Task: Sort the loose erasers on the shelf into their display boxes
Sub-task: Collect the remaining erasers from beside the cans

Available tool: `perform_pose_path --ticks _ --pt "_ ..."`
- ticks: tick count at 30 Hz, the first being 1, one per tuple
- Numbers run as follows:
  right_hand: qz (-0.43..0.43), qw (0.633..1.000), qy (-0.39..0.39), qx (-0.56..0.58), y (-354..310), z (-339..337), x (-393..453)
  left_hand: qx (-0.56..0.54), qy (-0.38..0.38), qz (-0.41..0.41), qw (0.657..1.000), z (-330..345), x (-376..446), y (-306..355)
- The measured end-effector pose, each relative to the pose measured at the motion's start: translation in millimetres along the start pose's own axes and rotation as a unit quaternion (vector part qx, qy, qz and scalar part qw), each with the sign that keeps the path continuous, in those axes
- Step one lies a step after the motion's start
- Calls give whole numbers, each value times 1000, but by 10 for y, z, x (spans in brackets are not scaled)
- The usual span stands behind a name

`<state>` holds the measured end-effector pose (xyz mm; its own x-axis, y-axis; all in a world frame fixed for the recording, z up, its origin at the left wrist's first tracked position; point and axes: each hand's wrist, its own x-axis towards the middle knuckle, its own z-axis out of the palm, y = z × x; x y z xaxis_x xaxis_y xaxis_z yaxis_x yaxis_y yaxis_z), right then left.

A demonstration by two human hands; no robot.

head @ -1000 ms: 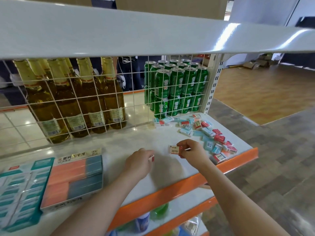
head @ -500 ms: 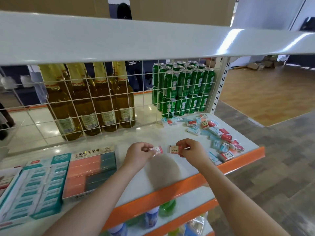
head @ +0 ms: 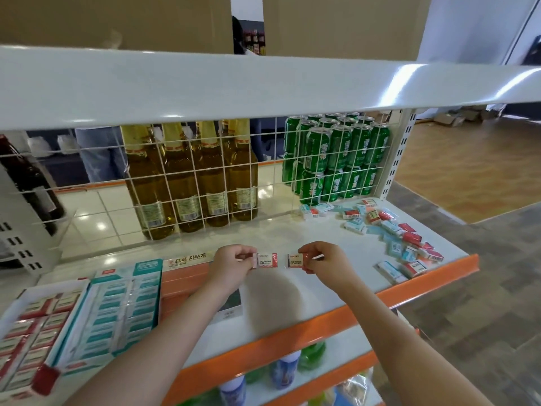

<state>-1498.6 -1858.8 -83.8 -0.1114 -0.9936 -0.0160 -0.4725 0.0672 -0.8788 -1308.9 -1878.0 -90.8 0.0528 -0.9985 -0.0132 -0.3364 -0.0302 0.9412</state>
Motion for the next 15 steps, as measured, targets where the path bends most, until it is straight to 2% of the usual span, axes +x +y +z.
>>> perform_pose_path --ticks 8,15 --pt "-15 1000 -1 -6 -222 345 -70 35 15 31 999 -410 -66 -93" --pt "-32 999 18 4 -567 853 -82 129 46 87 987 -960 -153 -202"
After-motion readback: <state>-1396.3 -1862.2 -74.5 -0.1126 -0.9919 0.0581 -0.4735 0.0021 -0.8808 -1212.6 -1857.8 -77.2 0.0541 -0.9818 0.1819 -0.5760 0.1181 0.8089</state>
